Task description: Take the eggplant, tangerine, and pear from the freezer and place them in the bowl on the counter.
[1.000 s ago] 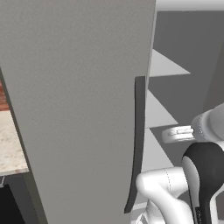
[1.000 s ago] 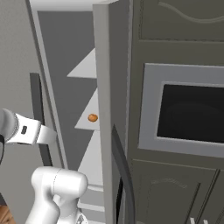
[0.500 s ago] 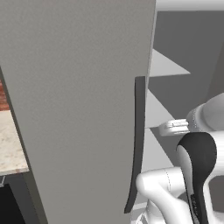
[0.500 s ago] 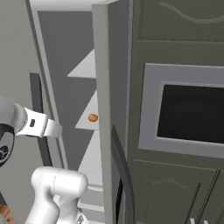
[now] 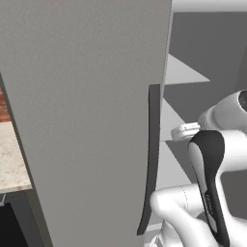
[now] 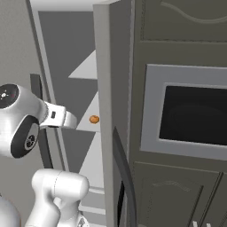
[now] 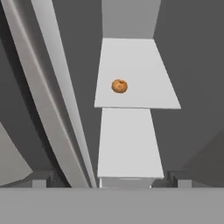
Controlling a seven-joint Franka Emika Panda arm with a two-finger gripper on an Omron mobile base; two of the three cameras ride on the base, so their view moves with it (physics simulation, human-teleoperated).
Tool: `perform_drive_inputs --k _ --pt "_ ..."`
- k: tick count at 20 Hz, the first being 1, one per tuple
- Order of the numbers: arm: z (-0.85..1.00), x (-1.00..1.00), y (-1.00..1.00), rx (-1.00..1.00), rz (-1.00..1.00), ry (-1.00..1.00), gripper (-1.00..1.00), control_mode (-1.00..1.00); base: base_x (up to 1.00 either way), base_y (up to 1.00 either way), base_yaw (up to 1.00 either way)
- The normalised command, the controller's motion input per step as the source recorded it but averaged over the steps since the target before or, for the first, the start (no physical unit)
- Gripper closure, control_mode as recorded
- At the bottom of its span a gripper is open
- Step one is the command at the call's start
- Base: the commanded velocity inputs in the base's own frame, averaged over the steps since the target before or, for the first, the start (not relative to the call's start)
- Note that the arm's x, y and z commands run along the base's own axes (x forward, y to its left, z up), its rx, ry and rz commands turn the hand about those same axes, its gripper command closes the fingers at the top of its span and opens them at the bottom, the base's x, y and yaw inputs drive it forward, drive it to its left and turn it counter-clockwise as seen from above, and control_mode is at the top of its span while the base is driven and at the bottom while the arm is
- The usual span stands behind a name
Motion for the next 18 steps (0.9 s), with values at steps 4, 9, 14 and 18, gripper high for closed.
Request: perform_drive_inputs --k 4,9,14,18 --pt "-0.09 0.47 -0.15 -0.01 0.08 -0.02 -1.00 -1.00 0.00 0.00 0.00" --pt "-0.12 0.37 -0.24 0.00 0.08 0.00 -1.00 -1.00 0.00 0.00 0.00" --pt "-0.17 0.50 -0.02 0.00 0.05 0.00 -1.00 -1.00 0.00 0.00 0.00" --pt "-0.18 0.43 -0.13 0.00 0.05 0.00 -1.00 -1.00 0.00 0.00 0.00"
